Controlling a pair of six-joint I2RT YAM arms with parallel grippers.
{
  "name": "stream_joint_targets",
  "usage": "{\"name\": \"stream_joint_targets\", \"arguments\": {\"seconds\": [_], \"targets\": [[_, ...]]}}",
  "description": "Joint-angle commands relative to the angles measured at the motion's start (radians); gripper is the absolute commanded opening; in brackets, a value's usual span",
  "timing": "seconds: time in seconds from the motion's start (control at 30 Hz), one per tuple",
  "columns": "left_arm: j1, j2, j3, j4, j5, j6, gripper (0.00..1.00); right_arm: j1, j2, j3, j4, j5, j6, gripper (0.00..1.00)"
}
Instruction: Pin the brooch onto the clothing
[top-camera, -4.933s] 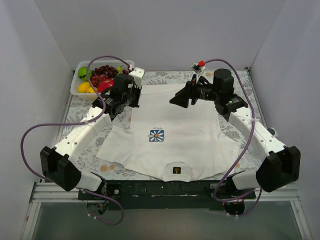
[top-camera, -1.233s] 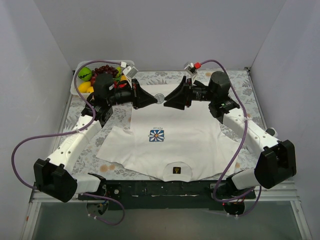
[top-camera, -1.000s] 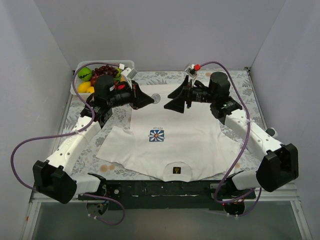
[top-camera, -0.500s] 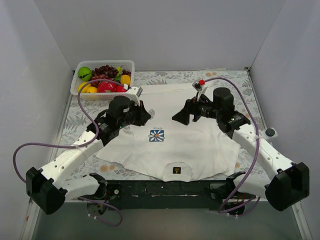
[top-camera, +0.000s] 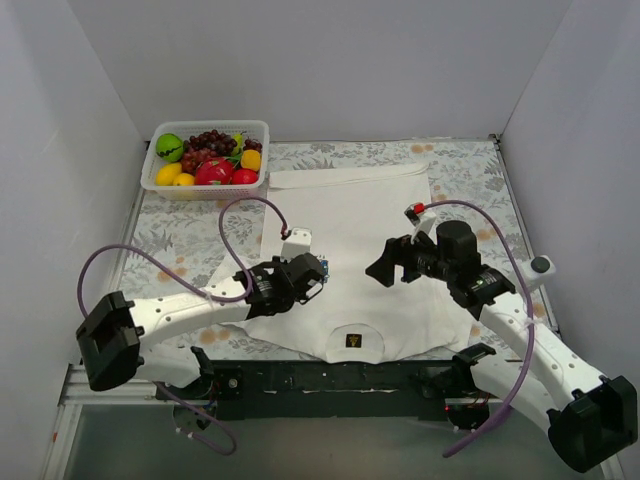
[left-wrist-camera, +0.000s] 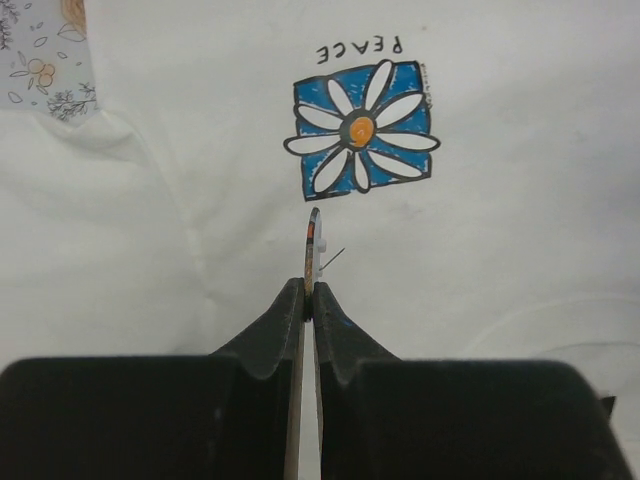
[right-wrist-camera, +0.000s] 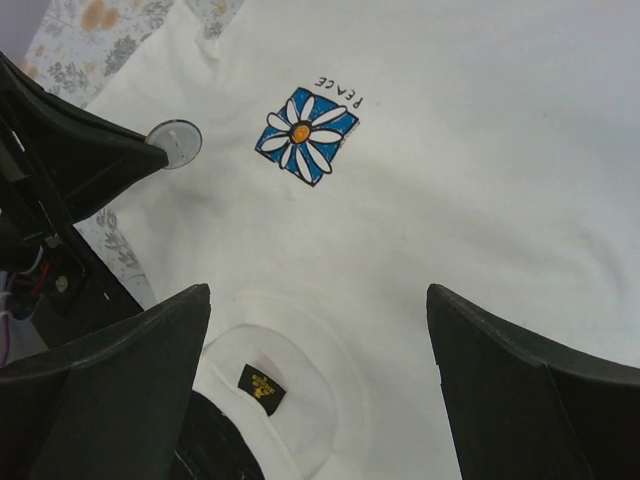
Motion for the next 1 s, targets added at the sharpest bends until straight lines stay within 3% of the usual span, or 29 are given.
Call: {"name": "stream_joint_targets", "arguments": {"seconds": [0.0, 0.3, 0.73, 0.97], "targets": [[-0.041, 0.074, -0.014, -0.053, -0.19, -0.014, 0.0, 0.0, 0.005, -0.038, 0.021, 0.024, -0.033, 0.96], [-0.061, 0.241, 0.035, -0.008, -0.241, 0.103, 0.0, 0.0, 0.021, -0.06, 0.038, 0.062, -0.055, 0.96], [-0.072, 0.339, 0.091, -0.036, -0.262, 0.153, 0.0, -0.002, 0.09, -0.063, 0.036, 0.074, -0.067, 0.95], [-0.081, 0.362, 0.11, -0.008, -0.287, 0.27, 0.0, -0.043, 0.109, -0.084, 0.061, 0.016, -0.066, 0.95]]}}
